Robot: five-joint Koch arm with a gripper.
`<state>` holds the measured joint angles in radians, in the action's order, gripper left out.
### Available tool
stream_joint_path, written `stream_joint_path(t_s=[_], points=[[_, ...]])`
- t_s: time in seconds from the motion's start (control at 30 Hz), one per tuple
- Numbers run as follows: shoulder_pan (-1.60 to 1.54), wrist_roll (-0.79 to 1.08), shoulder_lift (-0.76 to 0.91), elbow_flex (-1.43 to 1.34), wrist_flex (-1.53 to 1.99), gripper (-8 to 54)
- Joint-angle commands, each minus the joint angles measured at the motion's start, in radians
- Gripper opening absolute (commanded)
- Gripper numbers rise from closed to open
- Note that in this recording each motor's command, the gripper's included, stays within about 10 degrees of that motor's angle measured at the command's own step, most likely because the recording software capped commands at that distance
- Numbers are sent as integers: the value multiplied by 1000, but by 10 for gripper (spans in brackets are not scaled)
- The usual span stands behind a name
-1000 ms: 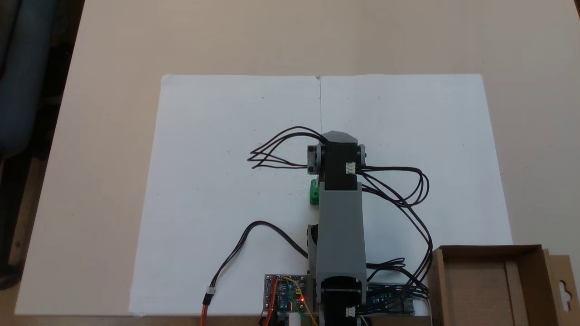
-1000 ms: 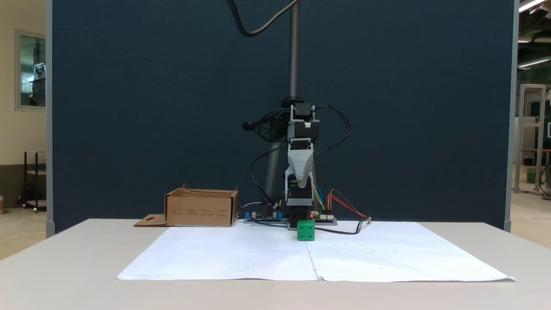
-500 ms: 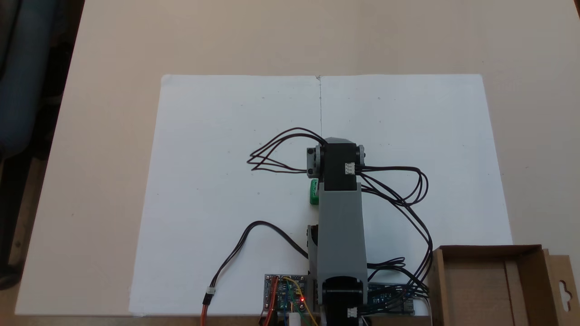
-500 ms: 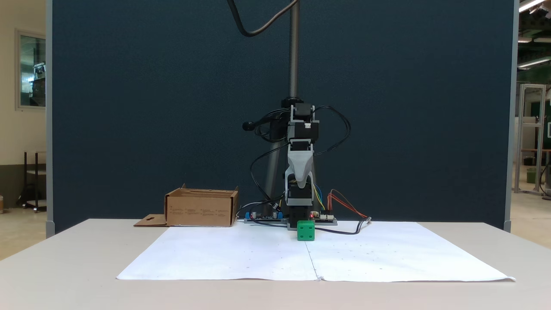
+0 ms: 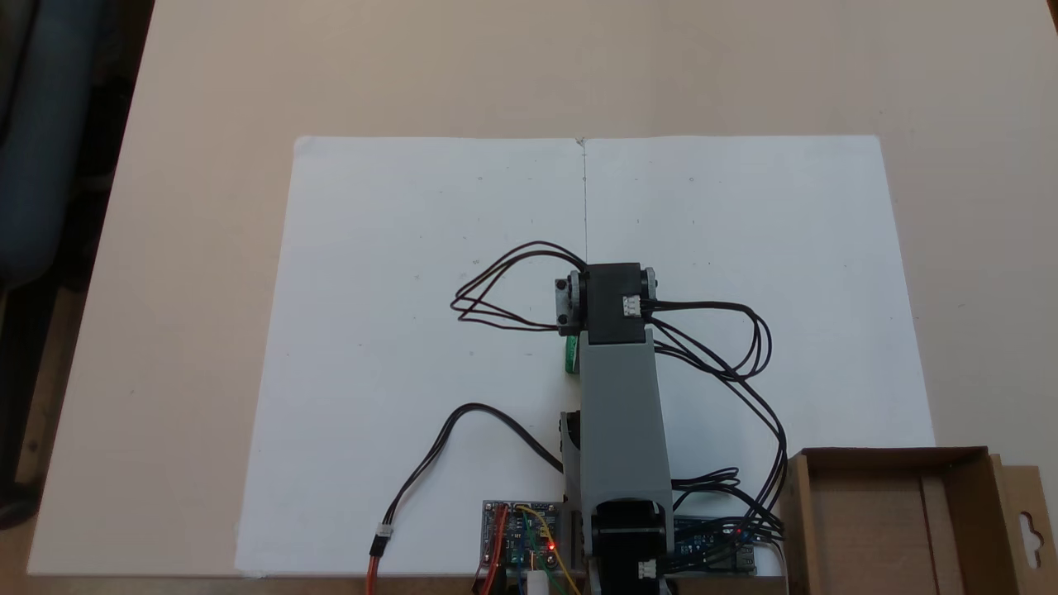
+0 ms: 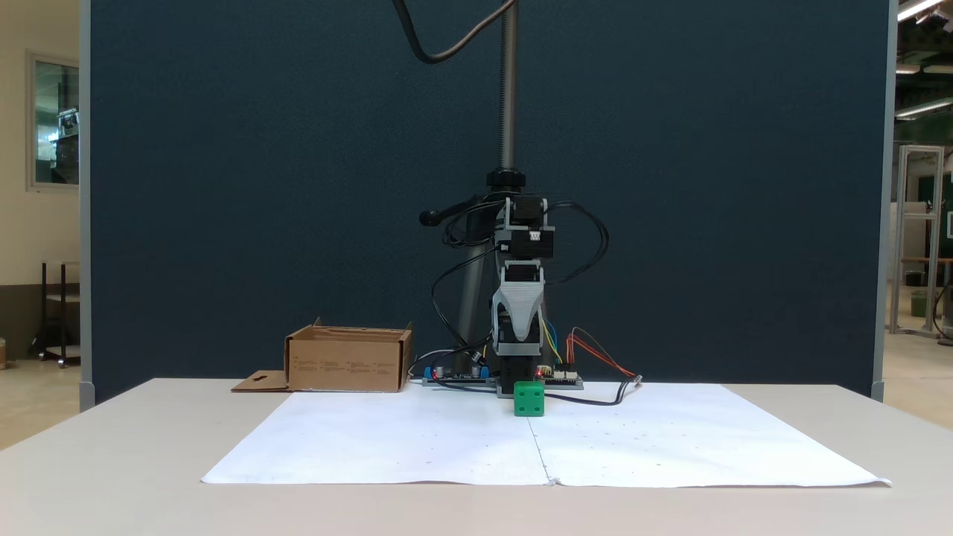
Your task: Grasp a green dice and put it in the bin.
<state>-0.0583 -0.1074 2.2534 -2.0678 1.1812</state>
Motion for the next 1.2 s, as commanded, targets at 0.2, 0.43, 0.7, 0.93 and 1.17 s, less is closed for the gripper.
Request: stream_joint_path(t_s=[0.2,0.43,0.7,0.93,1.17], points=[[-12,-26,-17,-118,-193,454],[-17,-26,-63,-150,-204,458],[-43,-44,-80,-173,-202,457],[-49,-57,-101,-216,-225,455],[-58,-63,-101,-287,-339,450]])
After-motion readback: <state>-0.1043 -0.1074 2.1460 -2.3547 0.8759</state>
